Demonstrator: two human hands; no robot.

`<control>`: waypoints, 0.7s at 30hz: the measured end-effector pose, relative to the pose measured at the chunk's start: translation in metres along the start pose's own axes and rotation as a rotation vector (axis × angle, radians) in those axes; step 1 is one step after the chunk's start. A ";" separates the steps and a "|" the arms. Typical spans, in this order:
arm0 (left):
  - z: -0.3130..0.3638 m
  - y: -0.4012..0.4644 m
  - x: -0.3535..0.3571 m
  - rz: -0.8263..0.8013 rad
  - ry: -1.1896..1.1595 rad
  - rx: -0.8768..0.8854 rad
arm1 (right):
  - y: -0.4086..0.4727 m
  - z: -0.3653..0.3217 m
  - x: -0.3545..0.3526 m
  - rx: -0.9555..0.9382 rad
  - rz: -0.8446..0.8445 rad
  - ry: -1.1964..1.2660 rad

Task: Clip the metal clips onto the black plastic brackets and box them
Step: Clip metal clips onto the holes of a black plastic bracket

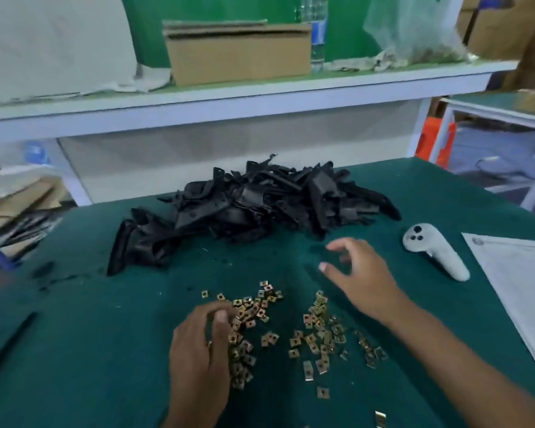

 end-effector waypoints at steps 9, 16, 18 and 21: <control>-0.004 0.005 0.005 0.004 -0.098 -0.034 | 0.121 0.055 0.030 0.361 0.080 0.133; -0.011 0.009 0.006 -0.004 -0.087 -0.041 | 0.088 0.058 0.015 0.324 0.234 0.236; -0.011 0.009 0.007 -0.006 -0.087 -0.043 | 0.070 0.047 0.003 0.284 0.271 0.320; -0.009 0.007 0.007 -0.005 -0.092 -0.035 | 0.041 0.017 -0.009 0.137 0.296 0.273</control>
Point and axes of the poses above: each hand's wrist, its own y-axis towards the middle knuckle, its own x-axis out of the palm, z = x × y, the point moved 4 cm from there along y, towards the middle knuckle, and after that the axes turned 14 degrees about -x, right-handed, at the moved point
